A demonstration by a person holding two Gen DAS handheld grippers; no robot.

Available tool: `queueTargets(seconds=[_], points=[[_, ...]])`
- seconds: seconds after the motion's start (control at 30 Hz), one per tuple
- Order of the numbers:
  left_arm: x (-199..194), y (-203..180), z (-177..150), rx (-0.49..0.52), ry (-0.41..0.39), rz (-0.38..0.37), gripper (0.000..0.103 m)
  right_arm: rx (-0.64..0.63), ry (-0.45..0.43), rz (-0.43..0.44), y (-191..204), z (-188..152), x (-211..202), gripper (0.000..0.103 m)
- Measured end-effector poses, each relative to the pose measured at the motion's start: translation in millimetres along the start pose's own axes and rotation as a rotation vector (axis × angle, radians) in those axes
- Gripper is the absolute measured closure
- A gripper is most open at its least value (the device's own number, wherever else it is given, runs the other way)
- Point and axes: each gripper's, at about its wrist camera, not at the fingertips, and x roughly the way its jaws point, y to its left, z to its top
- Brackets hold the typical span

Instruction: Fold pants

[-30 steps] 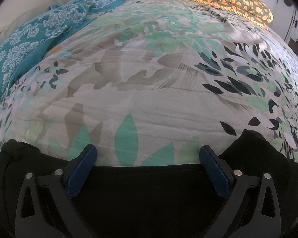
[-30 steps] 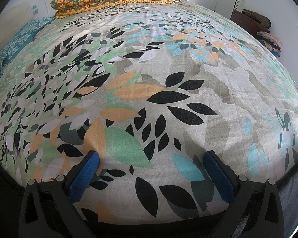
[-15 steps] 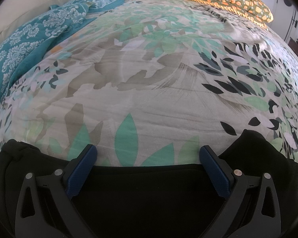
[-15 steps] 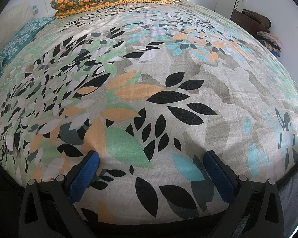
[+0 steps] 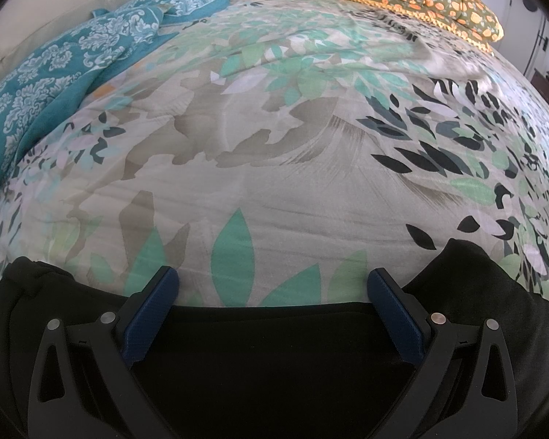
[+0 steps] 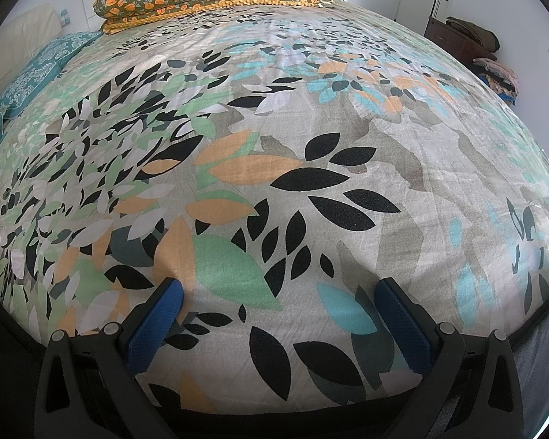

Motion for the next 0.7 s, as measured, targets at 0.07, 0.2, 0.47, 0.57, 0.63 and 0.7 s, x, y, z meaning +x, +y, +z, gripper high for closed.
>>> queueTargets(seconds=[0.07, 0.2, 0.47, 0.57, 0.63, 0.7], points=[[0.1, -0.1, 0.0, 0.000, 0.000, 0.000, 0.000, 0.000, 0.000, 0.000, -0.1, 0.0, 0.1, 0.000], [-0.3, 0.1, -0.1, 0.000, 0.000, 0.000, 0.000, 0.000, 0.000, 0.000, -0.1, 0.0, 0.0, 0.000], [-0.1, -0.2, -0.1, 0.000, 0.000, 0.000, 0.000, 0.000, 0.000, 0.000, -0.1, 0.1, 0.0, 0.000], [-0.3, -0.1, -0.2, 0.000, 0.000, 0.000, 0.000, 0.000, -0.002, 0.000, -0.7, -0.3, 1.0, 0.000], [-0.1, -0.2, -0.2, 0.000, 0.000, 0.001, 0.000, 0.001, -0.002, 0.001, -0.9, -0.9, 1.5, 0.000], [0.3, -0.5, -0.2, -0.006, -0.003, 0.006, 0.000, 0.000, -0.002, -0.001, -0.4, -0.7, 1.3, 0.000]])
